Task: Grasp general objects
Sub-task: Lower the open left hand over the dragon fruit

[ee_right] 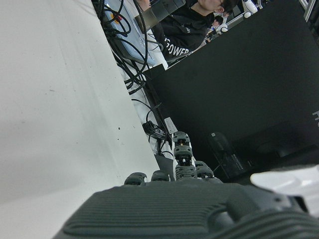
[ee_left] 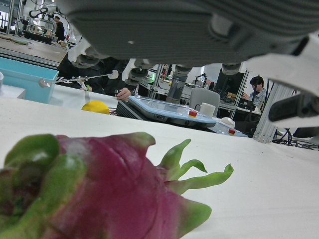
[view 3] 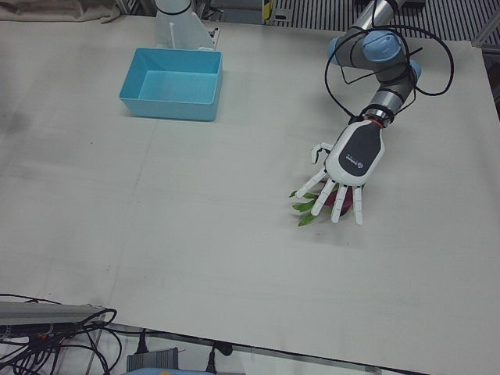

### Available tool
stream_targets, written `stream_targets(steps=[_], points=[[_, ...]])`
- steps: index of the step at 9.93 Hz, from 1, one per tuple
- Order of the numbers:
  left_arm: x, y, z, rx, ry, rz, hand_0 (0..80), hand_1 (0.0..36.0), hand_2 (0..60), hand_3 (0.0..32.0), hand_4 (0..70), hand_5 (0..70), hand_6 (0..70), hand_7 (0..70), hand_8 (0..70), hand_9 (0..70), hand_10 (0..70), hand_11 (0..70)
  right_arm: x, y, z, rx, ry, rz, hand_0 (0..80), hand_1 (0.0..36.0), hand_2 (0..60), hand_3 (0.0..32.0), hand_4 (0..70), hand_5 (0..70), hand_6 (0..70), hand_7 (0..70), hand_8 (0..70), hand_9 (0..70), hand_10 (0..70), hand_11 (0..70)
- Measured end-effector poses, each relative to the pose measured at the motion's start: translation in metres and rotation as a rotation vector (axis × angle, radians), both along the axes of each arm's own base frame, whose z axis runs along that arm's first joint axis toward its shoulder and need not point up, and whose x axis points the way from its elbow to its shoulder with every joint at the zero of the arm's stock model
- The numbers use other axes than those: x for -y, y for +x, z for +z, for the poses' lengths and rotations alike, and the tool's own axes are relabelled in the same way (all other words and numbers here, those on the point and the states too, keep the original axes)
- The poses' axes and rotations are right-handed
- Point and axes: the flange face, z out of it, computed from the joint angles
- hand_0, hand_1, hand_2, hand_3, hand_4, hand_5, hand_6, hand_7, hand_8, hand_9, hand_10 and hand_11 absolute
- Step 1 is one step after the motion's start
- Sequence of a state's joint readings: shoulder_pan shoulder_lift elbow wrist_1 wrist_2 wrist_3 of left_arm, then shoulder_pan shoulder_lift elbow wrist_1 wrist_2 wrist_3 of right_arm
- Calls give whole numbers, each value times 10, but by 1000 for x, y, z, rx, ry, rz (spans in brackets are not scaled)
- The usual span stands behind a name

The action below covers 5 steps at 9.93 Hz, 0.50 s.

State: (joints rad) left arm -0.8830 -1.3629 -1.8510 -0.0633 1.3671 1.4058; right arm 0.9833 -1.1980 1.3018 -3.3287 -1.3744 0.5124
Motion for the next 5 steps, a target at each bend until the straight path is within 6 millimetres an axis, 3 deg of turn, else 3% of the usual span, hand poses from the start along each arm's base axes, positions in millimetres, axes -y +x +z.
stream_targets(steps=[1,2,3,4,5], points=[[-2,-3,2,38,11,-7,456,327,600,320,0,25,0,107,0,9,0,0,0,0,0,0,0,0,0,0,0,0,0,0,0,0,0,0,0,0],[-5,-6,3,88,22,-14,514,360,600,320,0,45,0,288,0,43,0,0,0,0,0,0,0,0,0,0,0,0,0,0,0,0,0,0,0,0],[-8,-9,4,142,32,-23,481,354,600,320,0,31,0,216,0,29,0,0,0,0,0,0,0,0,0,0,0,0,0,0,0,0,0,0,0,0],[-10,-13,6,200,33,-47,461,321,600,320,0,23,0,226,0,31,0,0,0,0,0,0,0,0,0,0,0,0,0,0,0,0,0,0,0,0],[-11,-16,9,253,30,-75,313,233,600,320,0,2,0,86,0,6,0,0,0,0,0,0,0,0,0,0,0,0,0,0,0,0,0,0,0,0]])
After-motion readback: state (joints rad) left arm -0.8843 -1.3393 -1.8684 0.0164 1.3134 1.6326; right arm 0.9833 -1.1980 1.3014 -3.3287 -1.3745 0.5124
